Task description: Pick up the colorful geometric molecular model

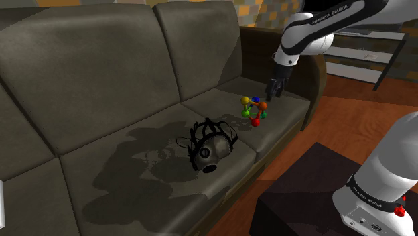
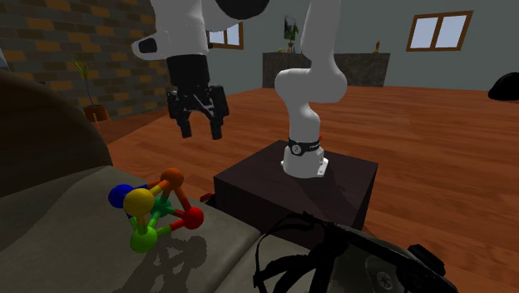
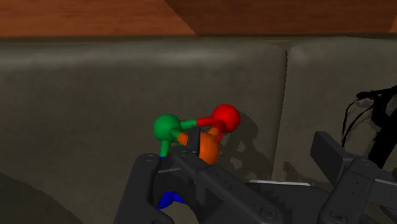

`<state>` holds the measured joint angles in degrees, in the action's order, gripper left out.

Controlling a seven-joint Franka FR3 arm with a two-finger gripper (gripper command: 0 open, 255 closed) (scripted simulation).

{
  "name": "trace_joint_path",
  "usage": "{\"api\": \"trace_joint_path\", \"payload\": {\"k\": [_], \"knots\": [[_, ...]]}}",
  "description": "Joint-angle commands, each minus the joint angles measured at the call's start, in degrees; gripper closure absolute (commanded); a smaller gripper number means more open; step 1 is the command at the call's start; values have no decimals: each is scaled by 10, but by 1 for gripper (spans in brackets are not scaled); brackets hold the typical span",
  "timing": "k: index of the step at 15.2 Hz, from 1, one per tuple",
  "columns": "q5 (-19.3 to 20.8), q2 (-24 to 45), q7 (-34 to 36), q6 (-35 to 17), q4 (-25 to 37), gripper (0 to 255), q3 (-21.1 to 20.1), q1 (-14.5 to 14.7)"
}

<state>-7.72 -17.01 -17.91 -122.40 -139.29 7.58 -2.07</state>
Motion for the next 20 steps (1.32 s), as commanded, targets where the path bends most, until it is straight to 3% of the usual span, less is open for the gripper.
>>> {"api": "trace_joint_path", "payload": {"k": [1, 6, 15, 16, 20], "knots": [[-12, 47, -16, -30, 23, 0, 8, 1], [-52, 152, -63, -85, 80, 0, 24, 0], [-74, 190, -85, -140, 60, 0, 22, 1], [-74, 190, -85, -140, 60, 255, 22, 1], [-73, 190, -84, -139, 61, 255, 22, 1]]}}
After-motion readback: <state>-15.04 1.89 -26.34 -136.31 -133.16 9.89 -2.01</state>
